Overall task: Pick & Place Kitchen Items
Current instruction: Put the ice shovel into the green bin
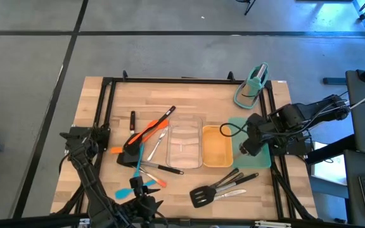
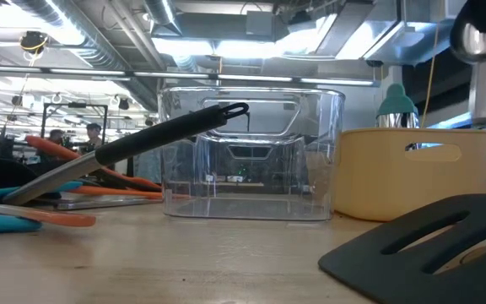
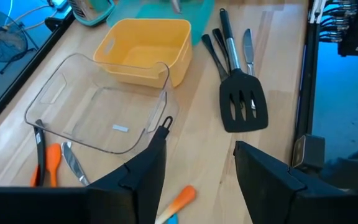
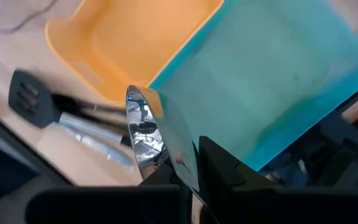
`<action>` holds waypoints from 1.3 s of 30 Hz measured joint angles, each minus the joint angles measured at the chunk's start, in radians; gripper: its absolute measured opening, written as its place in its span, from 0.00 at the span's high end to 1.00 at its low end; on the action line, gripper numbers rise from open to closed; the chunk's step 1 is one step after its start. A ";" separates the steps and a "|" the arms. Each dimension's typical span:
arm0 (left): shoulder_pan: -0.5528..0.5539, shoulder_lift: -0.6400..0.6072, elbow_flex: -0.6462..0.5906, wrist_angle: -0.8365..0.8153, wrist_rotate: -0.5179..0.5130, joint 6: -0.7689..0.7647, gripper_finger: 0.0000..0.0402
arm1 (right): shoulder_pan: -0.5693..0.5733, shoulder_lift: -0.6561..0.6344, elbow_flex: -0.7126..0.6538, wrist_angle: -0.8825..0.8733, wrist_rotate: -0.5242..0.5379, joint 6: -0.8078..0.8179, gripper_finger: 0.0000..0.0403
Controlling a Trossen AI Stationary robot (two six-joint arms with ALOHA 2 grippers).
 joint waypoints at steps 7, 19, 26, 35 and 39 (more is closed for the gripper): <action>-0.004 0.013 0.000 0.000 0.008 -0.002 0.54 | 0.000 0.000 0.000 -0.001 0.078 0.000 0.96; -0.016 0.035 0.000 0.000 0.029 -0.019 0.54 | 0.025 0.009 0.000 0.005 -0.001 -0.004 0.96; -0.016 0.035 0.000 0.000 0.023 -0.009 0.54 | 0.154 0.013 0.000 -0.002 -0.142 0.013 0.96; -0.015 0.034 0.000 0.000 -0.006 -0.009 0.55 | 0.295 0.013 0.000 -0.001 0.031 0.158 0.96; -0.013 0.034 0.000 0.000 -0.012 -0.009 0.55 | 0.306 0.014 0.000 -0.001 0.123 0.182 0.96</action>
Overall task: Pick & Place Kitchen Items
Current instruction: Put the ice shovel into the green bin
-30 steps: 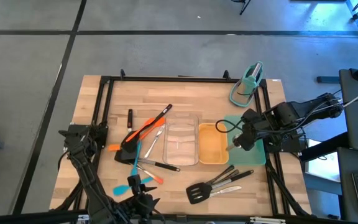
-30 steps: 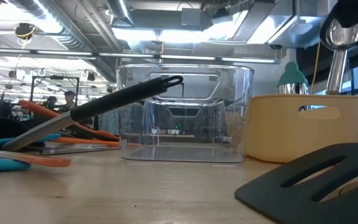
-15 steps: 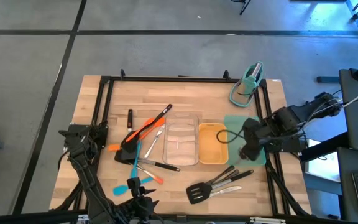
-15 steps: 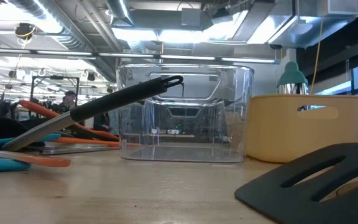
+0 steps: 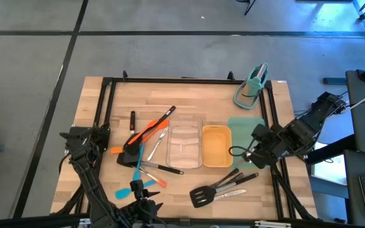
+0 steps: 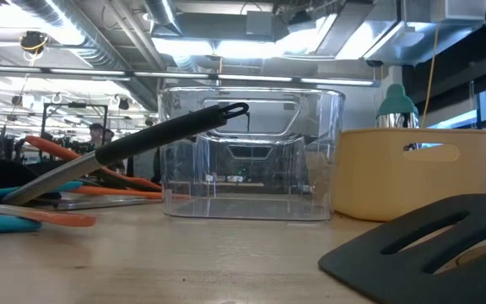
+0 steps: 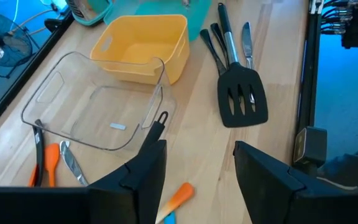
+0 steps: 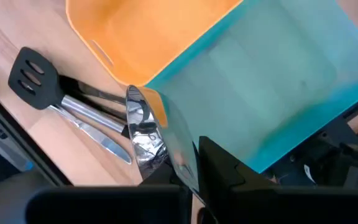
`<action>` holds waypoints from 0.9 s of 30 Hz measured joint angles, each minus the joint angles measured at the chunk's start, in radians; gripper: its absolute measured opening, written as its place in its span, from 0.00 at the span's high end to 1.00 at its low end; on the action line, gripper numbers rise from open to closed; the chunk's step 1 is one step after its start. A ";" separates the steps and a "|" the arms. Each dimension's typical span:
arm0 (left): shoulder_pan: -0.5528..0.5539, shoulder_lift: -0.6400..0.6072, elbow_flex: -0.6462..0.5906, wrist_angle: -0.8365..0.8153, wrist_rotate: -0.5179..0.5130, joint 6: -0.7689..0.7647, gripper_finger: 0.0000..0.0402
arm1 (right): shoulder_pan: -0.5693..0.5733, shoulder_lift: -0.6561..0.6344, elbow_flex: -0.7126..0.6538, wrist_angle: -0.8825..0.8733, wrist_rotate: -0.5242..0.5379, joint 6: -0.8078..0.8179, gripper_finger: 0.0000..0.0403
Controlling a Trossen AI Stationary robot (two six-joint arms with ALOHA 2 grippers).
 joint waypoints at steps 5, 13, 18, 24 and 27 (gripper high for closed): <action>0.000 0.000 0.000 0.001 0.008 -0.006 0.55 | -0.001 0.018 -0.005 0.001 0.040 -0.002 0.96; -0.002 0.002 0.000 0.001 0.011 -0.009 0.55 | -0.010 0.027 -0.101 0.000 0.022 0.005 0.96; -0.002 0.003 0.000 0.001 0.011 -0.009 0.55 | -0.010 0.026 -0.120 0.001 0.025 0.008 0.96; -0.002 0.003 0.000 0.001 0.005 -0.009 0.55 | -0.010 0.026 -0.152 0.001 0.026 0.044 0.96; -0.002 0.003 0.000 0.001 0.004 -0.009 0.55 | -0.015 0.026 -0.173 0.001 0.027 0.059 0.96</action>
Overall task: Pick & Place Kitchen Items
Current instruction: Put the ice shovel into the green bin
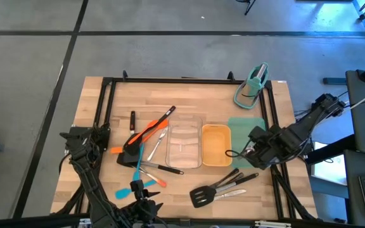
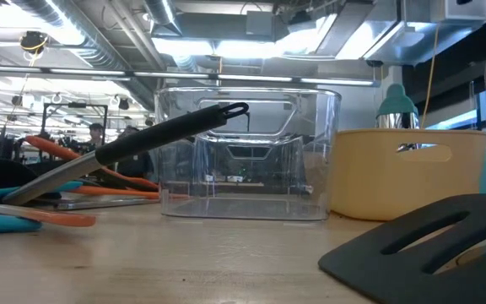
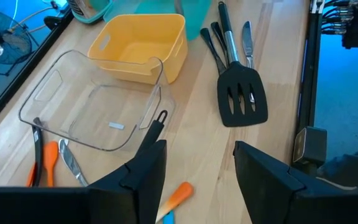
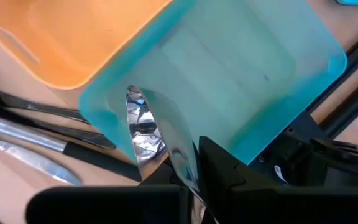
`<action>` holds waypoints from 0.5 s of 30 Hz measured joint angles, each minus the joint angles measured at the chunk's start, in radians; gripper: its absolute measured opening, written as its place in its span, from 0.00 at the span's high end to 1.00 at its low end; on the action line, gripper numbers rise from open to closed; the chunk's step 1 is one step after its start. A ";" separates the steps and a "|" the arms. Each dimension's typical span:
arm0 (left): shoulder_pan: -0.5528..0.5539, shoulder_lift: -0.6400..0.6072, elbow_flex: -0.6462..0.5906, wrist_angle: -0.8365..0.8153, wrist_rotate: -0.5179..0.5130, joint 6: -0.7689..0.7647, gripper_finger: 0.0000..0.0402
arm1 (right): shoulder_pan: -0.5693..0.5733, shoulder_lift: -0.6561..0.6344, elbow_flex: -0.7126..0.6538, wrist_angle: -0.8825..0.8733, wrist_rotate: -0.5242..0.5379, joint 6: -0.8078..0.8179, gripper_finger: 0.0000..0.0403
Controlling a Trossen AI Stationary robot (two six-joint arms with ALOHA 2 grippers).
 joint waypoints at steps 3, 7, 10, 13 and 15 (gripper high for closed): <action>0.000 0.000 0.000 0.000 0.000 0.000 0.55 | -0.016 0.000 -0.038 0.000 -0.007 0.004 0.96; 0.000 0.000 0.000 0.000 0.000 0.000 0.55 | -0.042 0.000 -0.088 -0.001 -0.019 0.004 0.96; 0.000 0.000 0.000 0.000 0.000 0.000 0.55 | -0.056 -0.005 -0.108 0.000 -0.022 -0.001 0.96; 0.000 0.001 0.000 0.000 0.000 0.000 0.55 | -0.058 -0.005 -0.111 0.001 -0.017 -0.012 0.96; 0.000 0.001 0.000 0.000 0.000 0.000 0.55 | -0.060 -0.005 -0.112 0.001 -0.011 -0.022 0.96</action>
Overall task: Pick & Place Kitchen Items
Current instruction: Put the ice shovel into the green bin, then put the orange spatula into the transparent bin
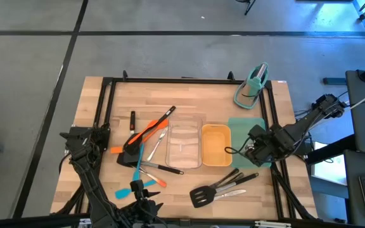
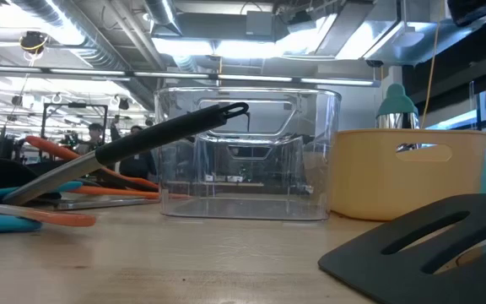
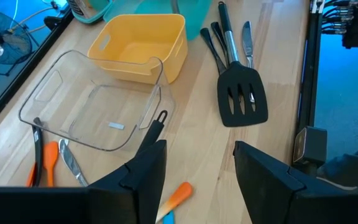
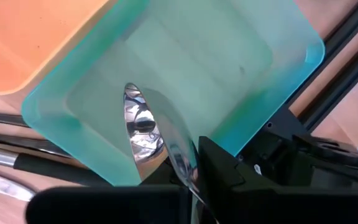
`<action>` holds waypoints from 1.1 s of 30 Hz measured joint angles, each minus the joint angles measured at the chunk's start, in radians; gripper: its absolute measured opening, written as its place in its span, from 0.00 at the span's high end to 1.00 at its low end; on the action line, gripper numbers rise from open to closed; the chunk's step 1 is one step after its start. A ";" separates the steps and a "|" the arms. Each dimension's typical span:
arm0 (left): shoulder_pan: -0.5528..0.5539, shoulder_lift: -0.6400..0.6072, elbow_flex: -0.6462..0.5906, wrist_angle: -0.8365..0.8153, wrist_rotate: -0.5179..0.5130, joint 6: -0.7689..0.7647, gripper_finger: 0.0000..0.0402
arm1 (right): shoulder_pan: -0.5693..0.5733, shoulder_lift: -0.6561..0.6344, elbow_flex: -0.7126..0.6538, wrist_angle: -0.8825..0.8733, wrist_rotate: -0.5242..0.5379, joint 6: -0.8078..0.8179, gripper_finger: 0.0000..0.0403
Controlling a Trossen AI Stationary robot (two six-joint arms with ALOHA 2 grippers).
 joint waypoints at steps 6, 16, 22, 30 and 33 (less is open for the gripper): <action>0.000 0.000 0.000 0.000 0.000 0.000 0.55 | 0.000 0.002 -0.002 -0.001 0.012 -0.008 0.96; 0.000 0.000 0.000 0.000 -0.001 0.003 0.55 | -0.007 0.016 -0.034 -0.003 0.007 -0.013 0.87; 0.000 0.001 0.000 0.000 -0.001 0.010 0.55 | -0.032 0.014 -0.126 0.013 -0.039 -0.013 0.91; 0.003 0.001 0.000 0.000 -0.001 0.010 0.55 | -0.033 0.014 -0.180 0.042 -0.070 -0.012 0.95; 0.004 0.001 0.000 0.000 -0.001 0.010 0.55 | -0.033 0.014 -0.180 0.098 -0.070 -0.027 0.95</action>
